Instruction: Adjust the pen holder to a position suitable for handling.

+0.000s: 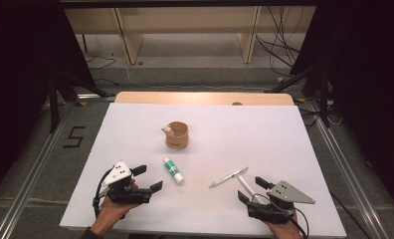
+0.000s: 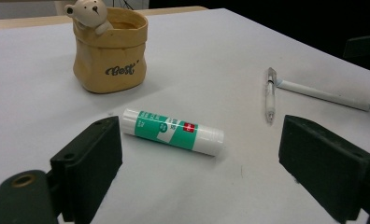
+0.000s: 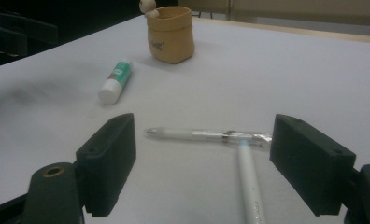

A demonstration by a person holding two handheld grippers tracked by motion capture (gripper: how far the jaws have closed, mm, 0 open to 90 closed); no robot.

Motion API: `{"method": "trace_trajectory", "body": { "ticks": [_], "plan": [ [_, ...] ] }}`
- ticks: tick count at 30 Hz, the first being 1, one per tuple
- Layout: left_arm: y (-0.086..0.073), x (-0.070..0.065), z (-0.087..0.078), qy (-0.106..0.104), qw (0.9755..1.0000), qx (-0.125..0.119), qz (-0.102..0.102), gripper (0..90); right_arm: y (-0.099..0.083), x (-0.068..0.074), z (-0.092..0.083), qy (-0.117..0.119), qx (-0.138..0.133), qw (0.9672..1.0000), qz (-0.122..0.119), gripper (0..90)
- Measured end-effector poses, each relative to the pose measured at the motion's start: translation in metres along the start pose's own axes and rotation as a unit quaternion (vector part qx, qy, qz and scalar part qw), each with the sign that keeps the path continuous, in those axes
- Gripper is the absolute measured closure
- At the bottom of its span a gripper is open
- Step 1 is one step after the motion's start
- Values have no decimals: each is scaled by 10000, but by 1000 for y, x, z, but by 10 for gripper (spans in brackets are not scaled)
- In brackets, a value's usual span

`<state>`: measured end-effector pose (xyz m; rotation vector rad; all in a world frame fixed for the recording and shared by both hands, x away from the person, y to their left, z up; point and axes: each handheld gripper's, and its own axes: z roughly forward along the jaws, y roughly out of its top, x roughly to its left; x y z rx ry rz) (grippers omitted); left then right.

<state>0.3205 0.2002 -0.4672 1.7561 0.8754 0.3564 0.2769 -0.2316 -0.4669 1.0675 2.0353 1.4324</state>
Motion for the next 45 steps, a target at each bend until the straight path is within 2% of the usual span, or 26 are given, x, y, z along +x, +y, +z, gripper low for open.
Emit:
{"method": "trace_trajectory", "body": {
  "ticks": [4, 9, 12, 15, 20, 27, 32, 35, 39, 44, 45],
  "plan": [
    [0, 1, 1, 22, 10000, 0, -43, 131, 0, 0, 0, 5, -9, 10000, 16, 237],
    [2, 2, 1, -81, 9997, 3, -239, 131, 0, -1, 1, 9, -1, 10000, 44, 237],
    [5, 5, 3, 66, 9995, 86, -308, 132, 0, -1, 1, -16, -8, 10000, 56, 238],
    [9, 10, 6, 224, 9982, 183, -528, 139, 1, -2, 0, -30, -20, 10000, 57, 239],
    [17, 17, 11, 431, 9974, 364, -450, 155, 1, -2, 0, -31, -23, 10000, 66, 241],
    [25, 37, 23, 740, 9938, 637, -538, 213, 1, -3, 0, -34, -32, 10000, 61, 241],
    [31, 51, 28, 927, 9917, 653, -607, 338, 2, -3, 0, -41, -37, 10000, 61, 242],
    [34, 58, 33, 1011, 9907, 622, -663, 468, 2, -3, 0, -36, -26, 10000, 44, 243],
    [39, 66, 44, 1100, 9893, 699, -661, 619, 2, -2, 0, -36, -13, 10000, 39, 243],
    [44, 77, 56, 1144, 9874, 753, -789, 808, 2, -2, 0, -31, -7, 10000, 34, 244],
    [45, 79, 59, 1165, 9872, 784, -763, 840, 2, -2, 0, -28, -7, 10000, 35, 244]
  ]
}}
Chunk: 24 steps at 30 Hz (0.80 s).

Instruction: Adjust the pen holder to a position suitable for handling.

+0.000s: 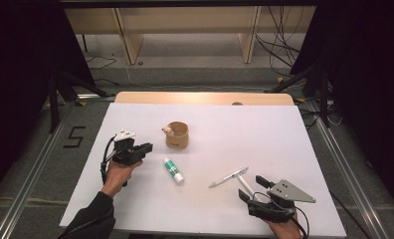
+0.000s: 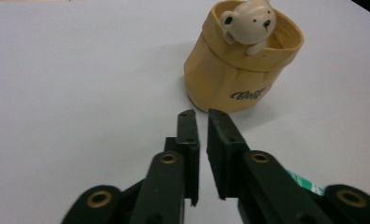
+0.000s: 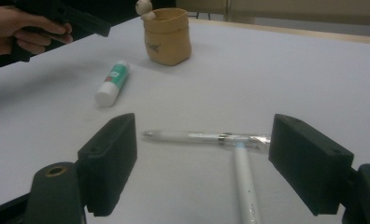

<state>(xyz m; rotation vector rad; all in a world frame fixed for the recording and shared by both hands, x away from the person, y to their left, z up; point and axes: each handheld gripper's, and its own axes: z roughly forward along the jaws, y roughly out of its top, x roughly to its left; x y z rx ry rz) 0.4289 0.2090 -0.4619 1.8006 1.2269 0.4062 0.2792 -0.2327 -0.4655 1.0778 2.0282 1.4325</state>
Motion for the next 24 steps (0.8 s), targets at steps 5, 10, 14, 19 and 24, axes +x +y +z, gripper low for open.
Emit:
{"method": "trace_trajectory", "body": {
  "ticks": [5, 10, 14, 19, 24],
  "plan": [
    [7, 5, 14, 0, 9999, 80, -89, 894, 0, 0, 0, 5, -4, 10000, 9, 244],
    [10, 10, 27, -4, 9997, 39, -221, 894, 0, 0, 1, 24, -4, 10000, 11, 244],
    [14, 13, 37, -52, 9995, 31, -321, 894, 0, 0, 0, 35, 4, 10000, 7, 243],
    [20, 12, 46, -37, 9995, 44, -299, 895, 0, 0, 0, 38, 4, 10000, 12, 244],
    [28, 10, 53, -46, 9994, 39, -336, 895, 0, 0, 0, 47, 5, 10000, 13, 244]
  ]
}}
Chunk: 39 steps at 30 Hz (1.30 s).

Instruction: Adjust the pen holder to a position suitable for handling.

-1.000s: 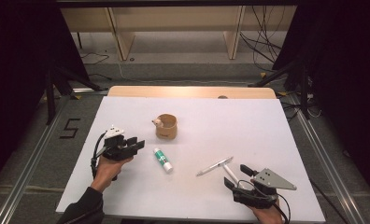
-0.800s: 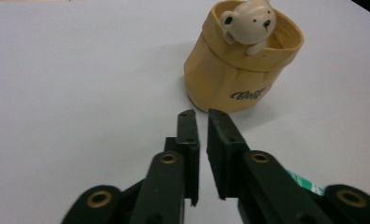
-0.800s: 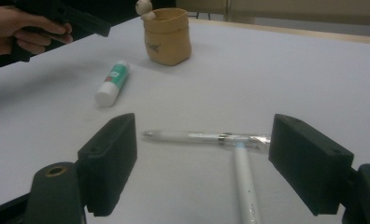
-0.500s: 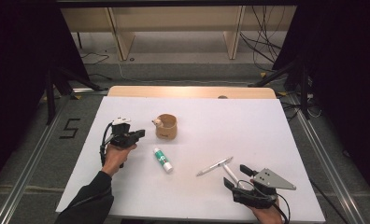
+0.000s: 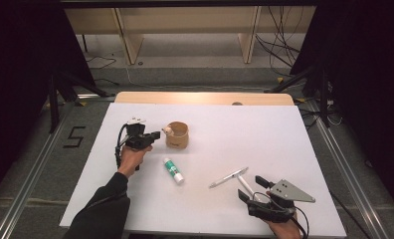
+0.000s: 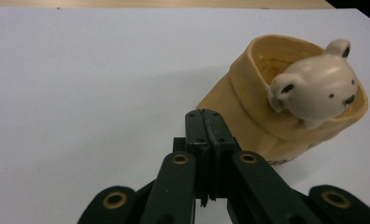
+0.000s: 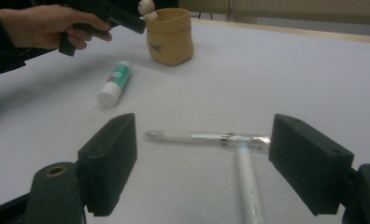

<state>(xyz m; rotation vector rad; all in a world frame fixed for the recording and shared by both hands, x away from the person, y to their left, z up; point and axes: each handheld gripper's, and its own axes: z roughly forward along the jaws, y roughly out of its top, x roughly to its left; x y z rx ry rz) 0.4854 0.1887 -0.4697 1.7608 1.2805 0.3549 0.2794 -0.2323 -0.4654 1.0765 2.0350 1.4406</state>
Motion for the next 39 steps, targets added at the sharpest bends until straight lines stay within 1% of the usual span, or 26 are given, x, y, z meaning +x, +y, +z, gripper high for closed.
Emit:
{"method": "trace_trajectory", "body": {
  "ticks": [3, 5, 8, 11, 13, 17, 19, 21, 23, 25, 30, 31, 32, 34, 36, 39],
  "plan": [
    [0, -1, 5, 26, 10000, -8, -51, 895, 0, 0, 0, 8, 0, 10000, 7, 243],
    [1, -1, 7, 39, 10000, 35, -7, 895, 0, 0, 0, 9, 3, 10000, 10, 244],
    [1, -3, 10, 40, 10000, 69, -28, 895, 0, 0, 0, 10, -8, 10000, 11, 244],
    [2, -4, 14, 55, 9999, 104, -7, 895, 0, 0, 1, 8, 13, 10000, 5, 244],
    [3, -5, 15, 38, 9999, 107, -14, 895, 0, 0, 1, 7, 22, 10000, 2, 244],
    [3, -9, 17, 11, 9998, 186, 36, 895, 0, 0, 1, 8, 21, 10000, 6, 244],
    [4, -11, 18, -17, 9998, 209, 6, 895, 0, 0, 1, 5, 19, 10000, 7, 245],
    [4, -12, 19, 41, 9997, 221, 23, 895, 0, 0, 1, 9, 18, 10000, 6, 245],
    [4, -12, 20, 51, 9996, 276, -21, 895, 0, 0, 1, 5, 19, 10000, 6, 245],
    [5, -13, 20, 116, 9995, 307, 12, 895, 0, 0, 1, 9, 33, 10000, -1, 245],
    [6, -16, 21, 196, 9993, 322, -24, 895, 0, 1, 3, 18, 48, 10000, -15, 246],
    [6, -17, 22, 175, 9993, 339, -41, 895, 0, 1, 3, 18, 53, 10000, -19, 246],
    [6, -19, 23, 156, 9993, 342, -44, 895, 0, 1, 3, 17, 53, 10000, -10, 246],
    [5, -25, 24, 166, 9992, 362, 75, 895, 0, 1, 4, 21, 60, 10000, -14, 246],
    [6, -31, 26, 134, 9990, 395, 129, 895, 0, 1, 4, 25, 60, 10000, -21, 246],
    [6, -39, 30, 94, 9990, 421, 134, 895, 1, 1, 4, 26, 55, 10000, -16, 246]
  ]
}}
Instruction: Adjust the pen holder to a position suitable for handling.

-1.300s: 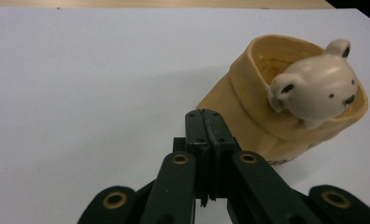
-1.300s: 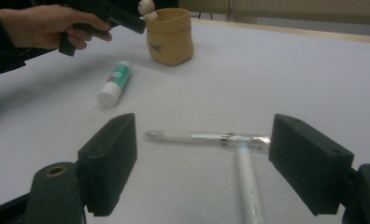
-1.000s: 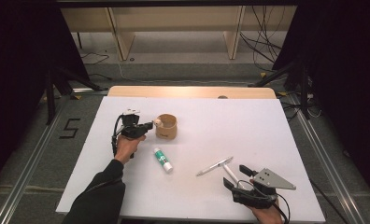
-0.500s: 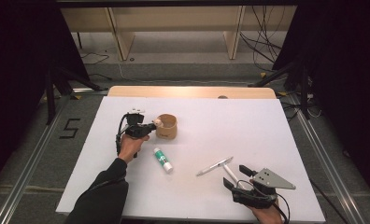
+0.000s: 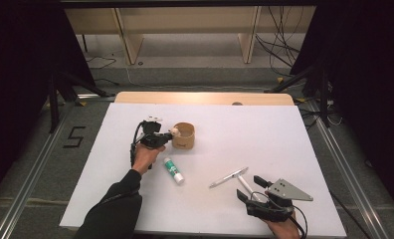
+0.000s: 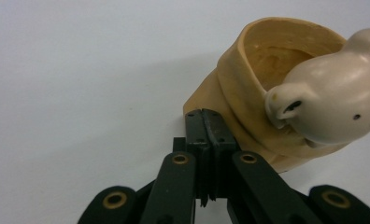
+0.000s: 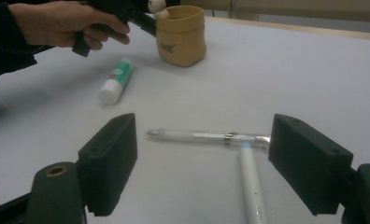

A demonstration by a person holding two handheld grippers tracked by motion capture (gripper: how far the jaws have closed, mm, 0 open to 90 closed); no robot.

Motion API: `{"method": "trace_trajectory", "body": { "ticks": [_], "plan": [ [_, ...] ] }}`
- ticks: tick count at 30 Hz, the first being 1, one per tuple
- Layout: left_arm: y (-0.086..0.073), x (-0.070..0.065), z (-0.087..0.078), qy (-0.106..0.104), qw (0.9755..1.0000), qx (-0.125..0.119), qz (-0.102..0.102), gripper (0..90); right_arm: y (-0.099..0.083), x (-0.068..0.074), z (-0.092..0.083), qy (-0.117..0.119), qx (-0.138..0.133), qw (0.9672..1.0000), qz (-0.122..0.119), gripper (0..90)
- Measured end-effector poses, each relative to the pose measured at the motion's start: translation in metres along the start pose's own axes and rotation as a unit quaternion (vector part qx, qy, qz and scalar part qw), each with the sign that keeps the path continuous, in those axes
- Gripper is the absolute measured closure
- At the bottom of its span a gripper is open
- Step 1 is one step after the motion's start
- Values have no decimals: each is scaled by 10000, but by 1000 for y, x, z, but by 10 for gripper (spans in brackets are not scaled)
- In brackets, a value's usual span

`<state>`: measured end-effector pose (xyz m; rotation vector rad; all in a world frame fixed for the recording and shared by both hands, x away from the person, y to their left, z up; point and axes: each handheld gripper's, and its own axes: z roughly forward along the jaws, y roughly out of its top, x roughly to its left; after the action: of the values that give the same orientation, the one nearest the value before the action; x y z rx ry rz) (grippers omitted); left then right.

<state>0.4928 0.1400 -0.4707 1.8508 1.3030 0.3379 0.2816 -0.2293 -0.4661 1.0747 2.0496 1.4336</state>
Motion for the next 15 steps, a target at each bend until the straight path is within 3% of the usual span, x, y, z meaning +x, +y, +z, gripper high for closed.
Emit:
{"method": "trace_trajectory", "body": {
  "ticks": [15],
  "plan": [
    [8, -29, 9, -182, 9995, 65, 234, 895, 0, 0, 0, -6, 22, 10000, -2, 248]
  ]
}}
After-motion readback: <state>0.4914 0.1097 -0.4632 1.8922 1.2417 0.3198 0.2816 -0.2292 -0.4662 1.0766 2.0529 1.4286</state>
